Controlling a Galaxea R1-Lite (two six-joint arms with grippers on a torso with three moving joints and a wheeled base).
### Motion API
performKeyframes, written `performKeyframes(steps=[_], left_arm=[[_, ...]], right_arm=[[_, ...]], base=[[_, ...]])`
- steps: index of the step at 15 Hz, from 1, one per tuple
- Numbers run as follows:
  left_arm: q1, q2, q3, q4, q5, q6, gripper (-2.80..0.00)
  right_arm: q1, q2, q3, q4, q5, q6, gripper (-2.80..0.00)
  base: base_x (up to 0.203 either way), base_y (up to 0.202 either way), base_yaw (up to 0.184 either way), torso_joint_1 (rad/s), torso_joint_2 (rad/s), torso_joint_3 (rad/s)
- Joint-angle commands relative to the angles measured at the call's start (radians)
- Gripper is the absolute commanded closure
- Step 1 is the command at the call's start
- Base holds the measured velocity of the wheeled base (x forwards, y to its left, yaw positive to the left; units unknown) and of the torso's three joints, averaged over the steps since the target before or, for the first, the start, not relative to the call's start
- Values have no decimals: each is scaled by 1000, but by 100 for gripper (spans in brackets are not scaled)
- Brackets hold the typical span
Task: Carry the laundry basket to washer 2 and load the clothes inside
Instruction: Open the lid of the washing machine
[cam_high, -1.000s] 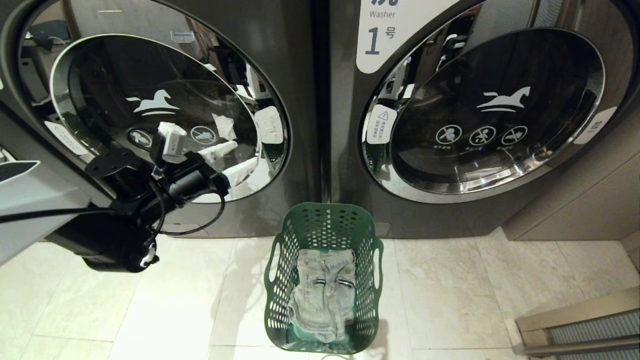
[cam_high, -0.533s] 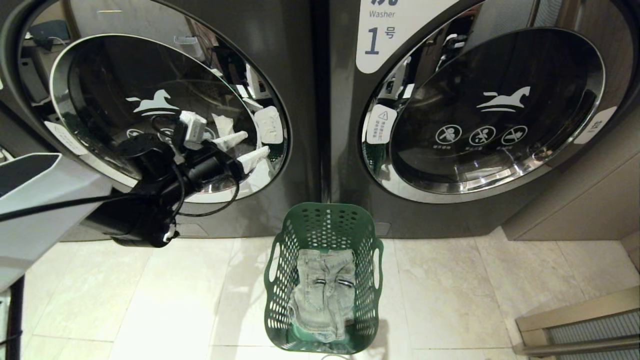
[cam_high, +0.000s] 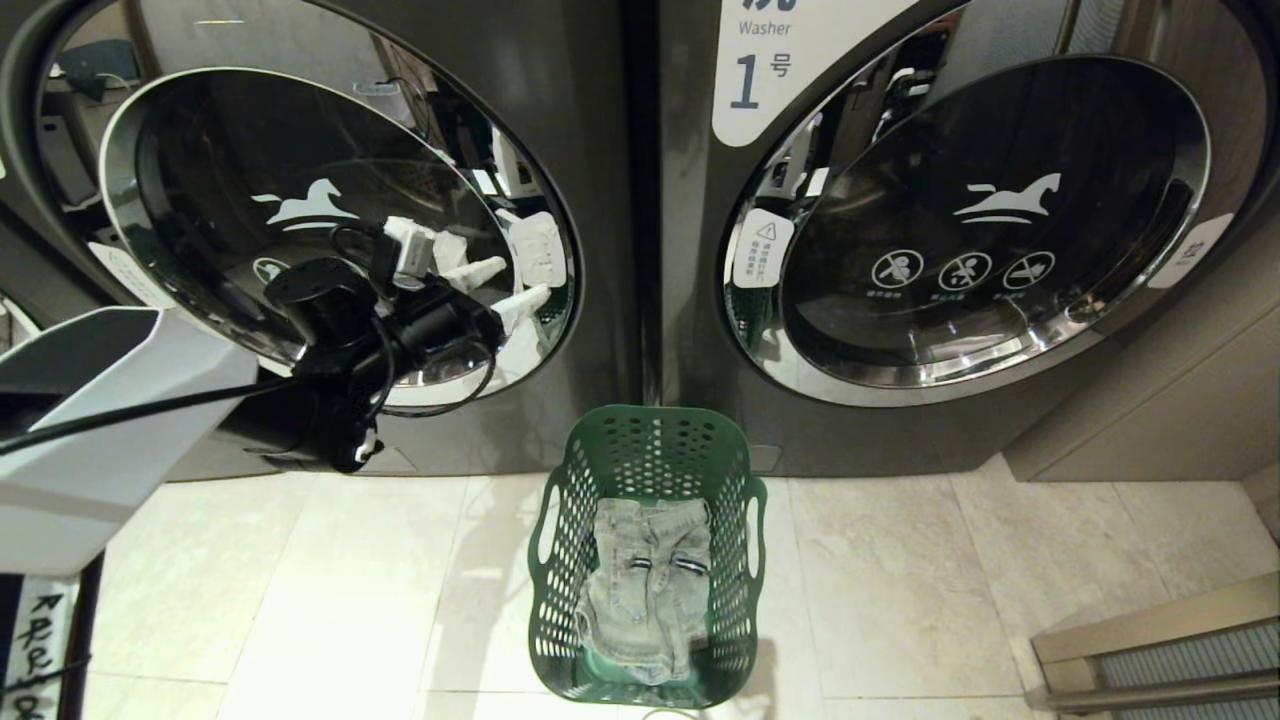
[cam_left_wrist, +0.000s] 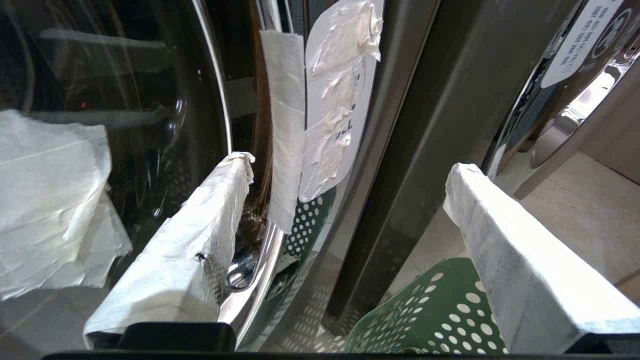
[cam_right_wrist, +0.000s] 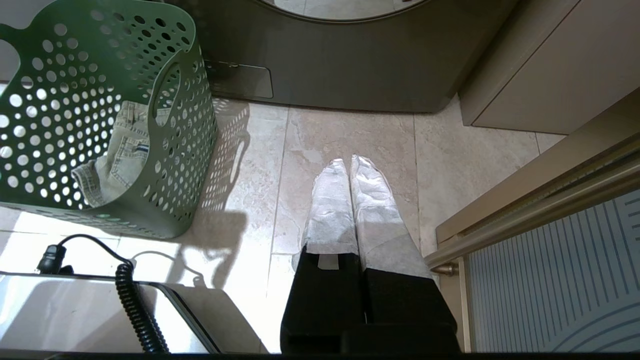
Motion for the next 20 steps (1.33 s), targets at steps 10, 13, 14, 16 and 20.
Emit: performKeyframes(steps=[10, 13, 14, 16, 20], left_arm=[[-40, 68, -138, 66, 33, 13, -280], [-44, 108, -208, 68, 33, 12, -280], [-44, 121, -229, 71, 32, 11, -280], [-44, 146, -272, 81, 19, 6, -280], [-43, 165, -301, 87, -64, -32, -280]], right_arm=[[1, 1, -1, 0, 1, 0, 0], [1, 1, -1, 1, 1, -1, 0], [1, 0, -1, 1, 1, 0, 0], [-1, 0, -1, 1, 1, 0, 0], [1, 1, -1, 0, 1, -1, 0]], base=[[0, 0, 0, 0, 0, 0], [0, 0, 0, 0, 0, 0], [0, 0, 0, 0, 0, 0], [0, 0, 0, 0, 0, 0], [0, 0, 0, 0, 0, 0]])
